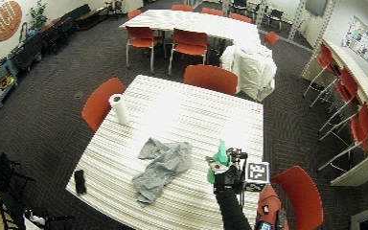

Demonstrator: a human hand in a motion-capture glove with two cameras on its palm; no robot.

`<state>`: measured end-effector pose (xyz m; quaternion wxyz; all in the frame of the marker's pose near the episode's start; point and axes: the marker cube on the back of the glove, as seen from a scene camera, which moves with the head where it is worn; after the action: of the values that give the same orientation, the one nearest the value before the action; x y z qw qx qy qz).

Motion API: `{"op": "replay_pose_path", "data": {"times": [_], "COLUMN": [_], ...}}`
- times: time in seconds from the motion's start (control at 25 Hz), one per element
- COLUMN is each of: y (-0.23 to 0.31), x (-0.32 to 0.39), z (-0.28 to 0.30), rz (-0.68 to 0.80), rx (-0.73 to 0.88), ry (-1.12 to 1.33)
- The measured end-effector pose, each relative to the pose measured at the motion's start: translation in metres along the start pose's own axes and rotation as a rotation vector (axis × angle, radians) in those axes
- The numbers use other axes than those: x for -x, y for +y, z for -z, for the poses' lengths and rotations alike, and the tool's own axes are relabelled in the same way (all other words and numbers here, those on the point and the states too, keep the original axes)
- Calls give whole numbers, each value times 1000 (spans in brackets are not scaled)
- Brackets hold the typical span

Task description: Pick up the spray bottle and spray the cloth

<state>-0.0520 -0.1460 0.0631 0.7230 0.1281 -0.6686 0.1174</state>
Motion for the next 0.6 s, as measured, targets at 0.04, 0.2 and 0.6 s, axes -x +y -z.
{"op": "replay_pose_path", "data": {"times": [0.04,0.2,0.6], "y": [0,6,0], "x": [0,11,21], "z": [-3,-29,-83], "rz": [-5,-8,21], "rx": [10,78,226], "ry": [4,7,40]}}
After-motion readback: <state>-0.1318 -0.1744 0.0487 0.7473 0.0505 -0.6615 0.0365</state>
